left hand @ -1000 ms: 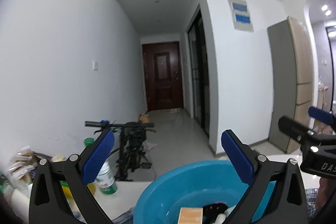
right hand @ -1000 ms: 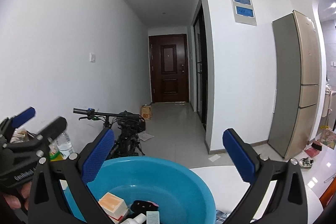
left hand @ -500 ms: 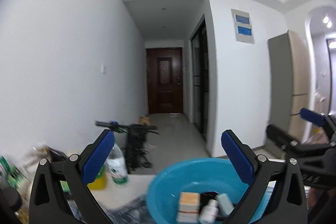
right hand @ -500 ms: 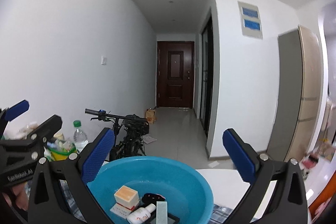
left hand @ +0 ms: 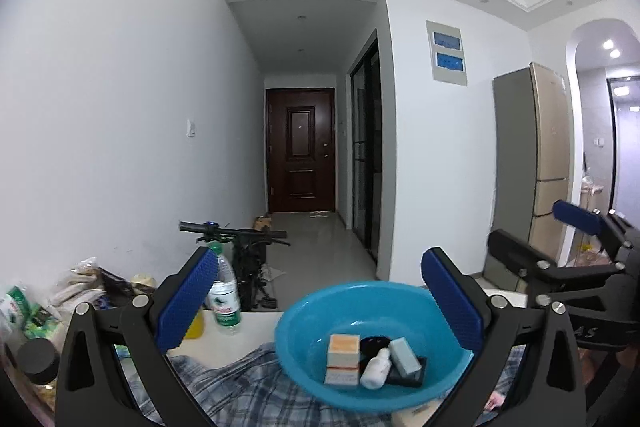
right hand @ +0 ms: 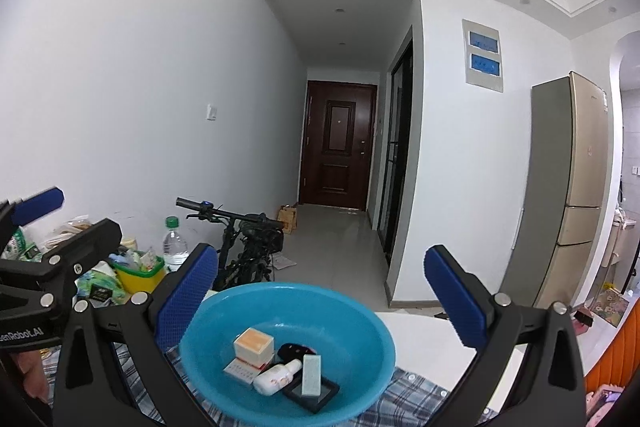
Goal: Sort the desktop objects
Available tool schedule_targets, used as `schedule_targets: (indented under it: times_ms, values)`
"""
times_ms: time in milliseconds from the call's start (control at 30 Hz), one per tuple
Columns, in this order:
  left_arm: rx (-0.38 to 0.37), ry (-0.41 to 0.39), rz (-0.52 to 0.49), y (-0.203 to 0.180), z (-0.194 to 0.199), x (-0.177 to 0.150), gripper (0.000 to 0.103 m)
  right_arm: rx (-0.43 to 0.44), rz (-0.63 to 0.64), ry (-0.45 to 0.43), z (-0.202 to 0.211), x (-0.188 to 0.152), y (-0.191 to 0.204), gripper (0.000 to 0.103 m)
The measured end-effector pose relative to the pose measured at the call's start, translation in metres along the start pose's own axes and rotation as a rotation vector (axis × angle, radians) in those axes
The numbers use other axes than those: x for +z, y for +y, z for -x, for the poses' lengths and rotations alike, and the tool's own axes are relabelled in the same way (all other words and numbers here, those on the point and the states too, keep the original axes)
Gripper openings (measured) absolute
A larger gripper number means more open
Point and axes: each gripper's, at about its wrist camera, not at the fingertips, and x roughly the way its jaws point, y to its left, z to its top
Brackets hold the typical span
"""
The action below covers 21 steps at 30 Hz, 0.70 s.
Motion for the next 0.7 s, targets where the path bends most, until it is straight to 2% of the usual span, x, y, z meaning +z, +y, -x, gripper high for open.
schedule_targets:
  times_ms: [100, 267, 467, 700]
  values:
    - [0.021, -0.003, -0.011, 0.003, 0.017, 0.001, 0.103, 0.01, 0.005, -0.001, 0.013, -0.002, 0.005, 0.103]
    - [-0.007, 0.001, 0.015, 0.012, 0.037, 0.001, 0.103, 0.02, -0.003, 0.01, 0.032, -0.005, 0.007, 0.103]
    - [-0.014, 0.004, 0.018, 0.018, 0.054, -0.002, 0.103, 0.003, -0.018, -0.004, 0.053, -0.001, 0.006, 0.103]
    - [-0.037, 0.013, 0.047, 0.026, 0.062, -0.015, 0.103, 0.037, -0.025, -0.008, 0.063, -0.01, 0.01, 0.103]
